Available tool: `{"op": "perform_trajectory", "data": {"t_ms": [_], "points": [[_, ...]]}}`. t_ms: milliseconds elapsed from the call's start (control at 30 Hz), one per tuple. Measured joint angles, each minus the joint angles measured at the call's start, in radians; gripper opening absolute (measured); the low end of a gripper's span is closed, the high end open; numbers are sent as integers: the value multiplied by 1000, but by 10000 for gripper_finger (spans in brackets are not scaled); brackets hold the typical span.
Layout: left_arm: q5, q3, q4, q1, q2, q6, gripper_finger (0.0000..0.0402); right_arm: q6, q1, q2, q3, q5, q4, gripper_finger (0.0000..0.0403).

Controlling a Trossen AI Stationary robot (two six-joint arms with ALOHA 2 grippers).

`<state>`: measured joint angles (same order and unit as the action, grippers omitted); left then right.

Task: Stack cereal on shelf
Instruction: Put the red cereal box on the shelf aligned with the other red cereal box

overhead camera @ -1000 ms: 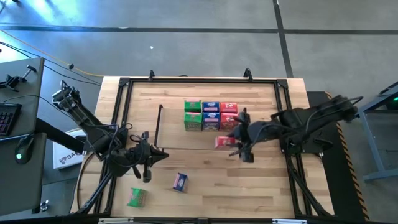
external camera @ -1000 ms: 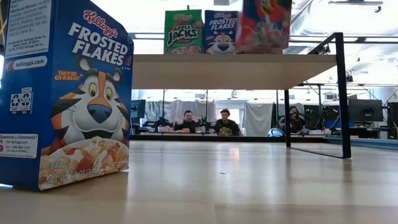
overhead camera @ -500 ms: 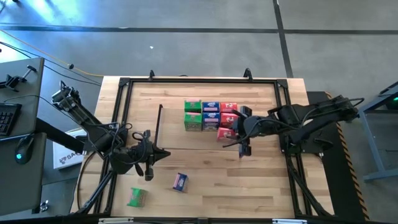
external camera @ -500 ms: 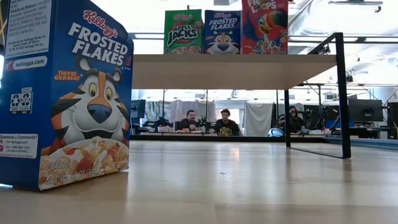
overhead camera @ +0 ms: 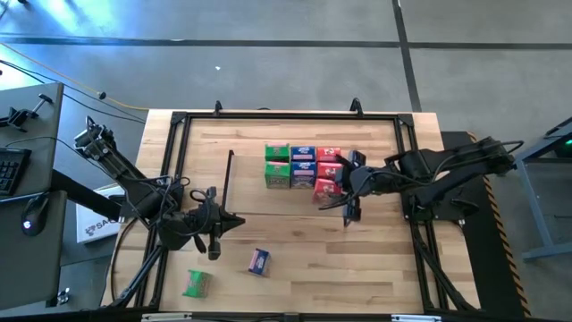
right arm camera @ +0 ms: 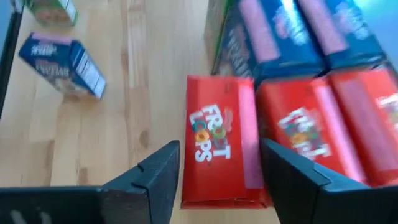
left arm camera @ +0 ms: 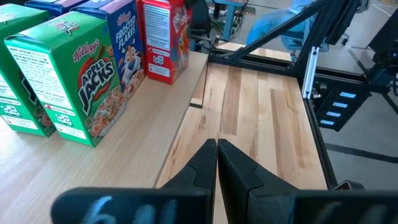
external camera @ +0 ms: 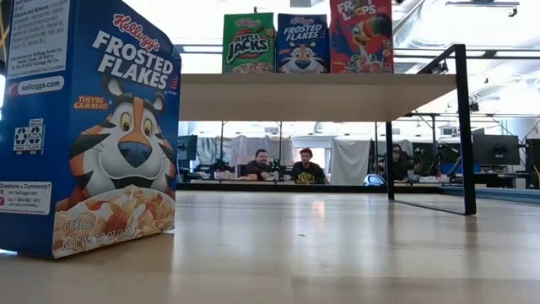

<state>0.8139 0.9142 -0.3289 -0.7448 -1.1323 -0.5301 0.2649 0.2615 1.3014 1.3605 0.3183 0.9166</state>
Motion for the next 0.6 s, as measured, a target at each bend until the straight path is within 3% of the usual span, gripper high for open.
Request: {"op": "perform_trajectory", "data": {"t_ms": [367,600], "points": [[-5,0,17,16,-1,11,5,6,46,-1,120,96,75,227],[-132,0,95,85,-11,105,5,71,154,-2,223,203,209,226]]}}
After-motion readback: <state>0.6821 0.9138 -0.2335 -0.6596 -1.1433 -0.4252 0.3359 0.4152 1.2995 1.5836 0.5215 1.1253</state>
